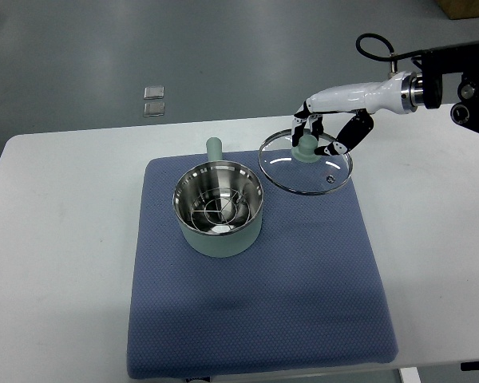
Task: Open lid and place right of pot
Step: 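Carry the lid beside the pot and lower it onto the cushion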
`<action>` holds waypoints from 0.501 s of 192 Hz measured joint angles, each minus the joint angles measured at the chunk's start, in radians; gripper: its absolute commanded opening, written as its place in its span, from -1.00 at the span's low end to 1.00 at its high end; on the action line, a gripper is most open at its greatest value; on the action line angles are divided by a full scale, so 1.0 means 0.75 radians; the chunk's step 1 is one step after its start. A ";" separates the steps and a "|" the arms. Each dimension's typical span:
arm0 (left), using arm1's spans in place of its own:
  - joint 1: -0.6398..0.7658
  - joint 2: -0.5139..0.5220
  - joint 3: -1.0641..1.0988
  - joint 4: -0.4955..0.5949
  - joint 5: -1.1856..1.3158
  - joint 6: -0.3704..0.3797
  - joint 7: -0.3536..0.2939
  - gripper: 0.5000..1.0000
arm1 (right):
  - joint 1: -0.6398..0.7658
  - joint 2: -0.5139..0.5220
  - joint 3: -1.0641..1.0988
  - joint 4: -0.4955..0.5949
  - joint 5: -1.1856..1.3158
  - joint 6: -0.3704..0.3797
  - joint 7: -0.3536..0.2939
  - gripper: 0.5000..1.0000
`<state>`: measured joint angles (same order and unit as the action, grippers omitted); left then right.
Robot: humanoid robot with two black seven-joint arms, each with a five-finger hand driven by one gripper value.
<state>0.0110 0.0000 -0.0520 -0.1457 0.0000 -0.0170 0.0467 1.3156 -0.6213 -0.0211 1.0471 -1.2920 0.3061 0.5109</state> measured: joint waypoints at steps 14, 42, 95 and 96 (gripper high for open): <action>-0.001 0.000 0.000 0.000 0.000 0.000 0.000 1.00 | -0.062 -0.011 0.038 0.007 -0.004 -0.012 0.000 -1.00; -0.001 0.000 0.000 0.000 0.000 0.000 -0.001 1.00 | -0.174 -0.011 0.099 0.008 -0.033 -0.024 0.000 -1.00; 0.000 0.000 0.000 0.000 0.000 0.001 -0.001 1.00 | -0.328 0.003 0.150 0.006 -0.054 -0.090 -0.005 -0.70; 0.000 0.000 0.000 0.000 0.000 0.001 -0.001 1.00 | -0.330 0.004 0.150 0.006 -0.054 -0.091 -0.005 -0.70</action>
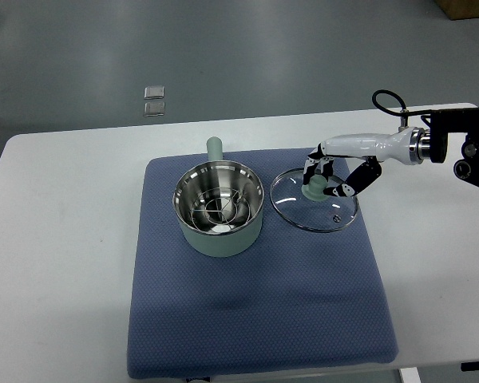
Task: Open lid and place right of pot
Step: 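Carry the lid beside the pot and lower it onto the cushion, then release the lid knob and withdraw the right hand away from the lid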
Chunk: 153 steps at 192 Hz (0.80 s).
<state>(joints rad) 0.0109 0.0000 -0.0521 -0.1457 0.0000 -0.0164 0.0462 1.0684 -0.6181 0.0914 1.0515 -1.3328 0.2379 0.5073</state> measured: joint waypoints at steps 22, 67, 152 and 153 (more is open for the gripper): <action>0.000 0.000 0.000 0.000 0.000 0.000 0.000 1.00 | -0.035 0.032 0.000 -0.008 0.000 -0.026 -0.001 -0.56; 0.000 0.000 0.000 0.000 0.000 0.000 0.000 1.00 | -0.058 0.076 0.011 -0.037 0.016 -0.060 -0.001 0.72; 0.000 0.000 -0.002 0.000 0.000 -0.001 0.000 1.00 | -0.086 0.116 0.183 -0.103 0.403 -0.014 -0.015 0.72; 0.000 0.000 -0.002 0.000 0.000 -0.001 0.000 1.00 | -0.087 0.118 0.185 -0.105 0.410 -0.014 -0.016 0.72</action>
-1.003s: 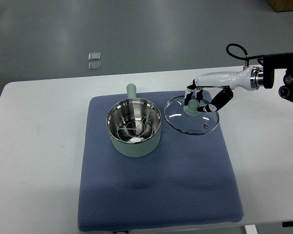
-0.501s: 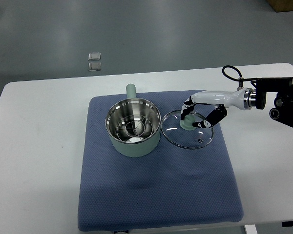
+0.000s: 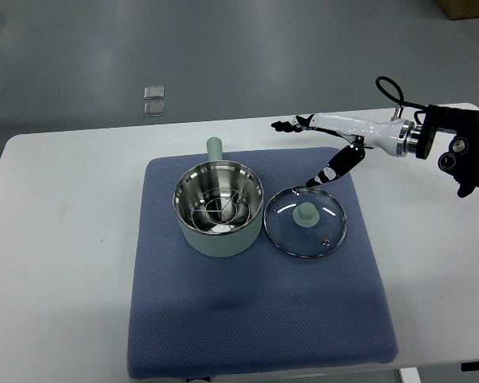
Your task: Open lid and place right of pot
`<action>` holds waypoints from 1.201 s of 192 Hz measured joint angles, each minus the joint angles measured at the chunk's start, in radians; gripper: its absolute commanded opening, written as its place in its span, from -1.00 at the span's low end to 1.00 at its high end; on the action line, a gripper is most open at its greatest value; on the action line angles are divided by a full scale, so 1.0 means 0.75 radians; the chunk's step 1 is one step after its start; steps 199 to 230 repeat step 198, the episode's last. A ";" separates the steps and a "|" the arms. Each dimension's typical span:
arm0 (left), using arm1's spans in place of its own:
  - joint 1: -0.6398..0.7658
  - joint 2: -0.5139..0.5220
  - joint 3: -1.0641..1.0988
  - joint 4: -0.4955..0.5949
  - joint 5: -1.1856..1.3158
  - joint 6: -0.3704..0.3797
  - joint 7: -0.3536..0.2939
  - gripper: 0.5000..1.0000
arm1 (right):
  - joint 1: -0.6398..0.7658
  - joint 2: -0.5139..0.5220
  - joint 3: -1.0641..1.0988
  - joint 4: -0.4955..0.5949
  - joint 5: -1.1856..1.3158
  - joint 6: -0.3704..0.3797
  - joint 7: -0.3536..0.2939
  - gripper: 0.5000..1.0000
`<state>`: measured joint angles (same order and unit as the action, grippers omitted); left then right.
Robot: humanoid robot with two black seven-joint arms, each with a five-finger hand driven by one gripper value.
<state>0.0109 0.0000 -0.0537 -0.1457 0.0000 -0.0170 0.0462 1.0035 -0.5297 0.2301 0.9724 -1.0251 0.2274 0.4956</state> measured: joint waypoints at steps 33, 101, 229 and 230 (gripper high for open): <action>-0.001 0.000 0.000 0.000 0.000 0.000 0.000 1.00 | -0.024 0.140 0.110 -0.142 0.322 -0.016 -0.035 0.73; 0.000 0.000 0.000 0.000 0.000 0.001 0.000 1.00 | -0.147 0.276 0.335 -0.262 1.339 0.008 -0.471 0.73; 0.000 0.000 0.000 0.000 0.000 0.001 0.000 1.00 | -0.204 0.356 0.344 -0.315 1.479 0.012 -0.495 0.73; 0.000 0.000 0.000 0.000 0.000 0.001 0.000 1.00 | -0.204 0.356 0.344 -0.315 1.479 0.012 -0.495 0.73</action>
